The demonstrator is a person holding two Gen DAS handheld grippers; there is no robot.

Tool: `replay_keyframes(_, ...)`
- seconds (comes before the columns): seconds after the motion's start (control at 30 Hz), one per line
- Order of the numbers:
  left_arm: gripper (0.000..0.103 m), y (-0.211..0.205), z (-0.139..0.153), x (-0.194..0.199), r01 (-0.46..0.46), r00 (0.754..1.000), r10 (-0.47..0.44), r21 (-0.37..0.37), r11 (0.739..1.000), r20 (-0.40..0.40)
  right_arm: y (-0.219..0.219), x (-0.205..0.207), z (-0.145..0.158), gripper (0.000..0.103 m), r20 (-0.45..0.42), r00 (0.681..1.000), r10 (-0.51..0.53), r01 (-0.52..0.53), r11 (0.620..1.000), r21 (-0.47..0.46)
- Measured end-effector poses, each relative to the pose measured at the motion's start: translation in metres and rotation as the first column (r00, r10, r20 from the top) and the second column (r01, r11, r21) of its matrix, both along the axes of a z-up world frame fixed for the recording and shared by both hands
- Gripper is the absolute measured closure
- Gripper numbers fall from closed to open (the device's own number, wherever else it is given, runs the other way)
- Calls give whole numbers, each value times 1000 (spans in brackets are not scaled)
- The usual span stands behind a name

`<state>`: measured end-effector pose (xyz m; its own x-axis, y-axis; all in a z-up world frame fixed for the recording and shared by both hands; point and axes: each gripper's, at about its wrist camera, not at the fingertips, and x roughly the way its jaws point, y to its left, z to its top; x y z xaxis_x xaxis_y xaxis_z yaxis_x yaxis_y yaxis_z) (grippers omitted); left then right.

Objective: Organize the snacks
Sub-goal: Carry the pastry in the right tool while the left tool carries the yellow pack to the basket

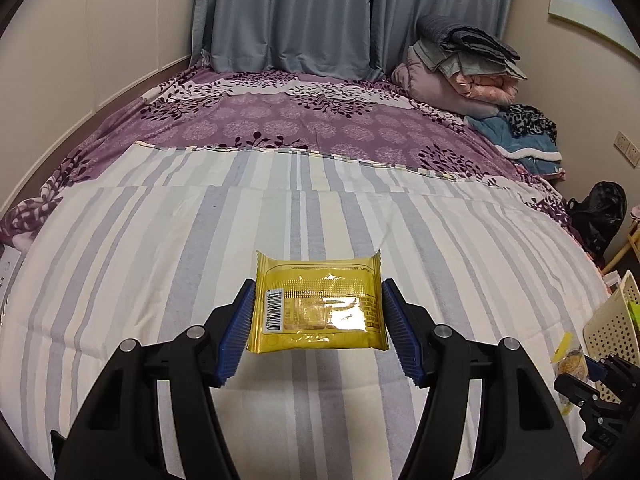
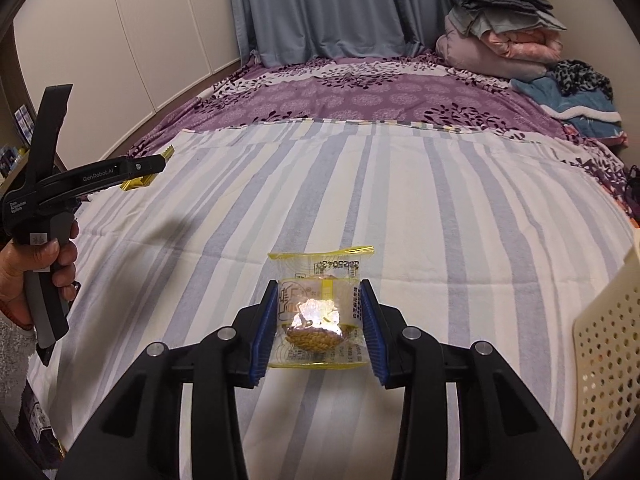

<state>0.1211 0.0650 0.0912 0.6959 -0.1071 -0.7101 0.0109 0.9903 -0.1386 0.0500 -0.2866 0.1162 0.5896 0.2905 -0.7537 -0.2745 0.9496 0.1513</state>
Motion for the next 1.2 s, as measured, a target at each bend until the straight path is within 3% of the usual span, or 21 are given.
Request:
replay_keyframes(0.6, 39, -23, 28, -61, 27, 998, -28, 16, 999, 53, -29, -55, 25, 63, 57, 998, -35, 34, 999, 15)
replay_keyframes(0.83, 39, -38, 31, -86, 60, 996, -63, 42, 997, 58, -36, -72, 32, 63, 73, 996, -48, 46, 999, 24)
replay_keyframes(1.2, 39, -60, 32, -122, 86, 994, -87, 20, 996, 61, -58, -92, 39, 63, 91, 992, -83, 79, 996, 46)
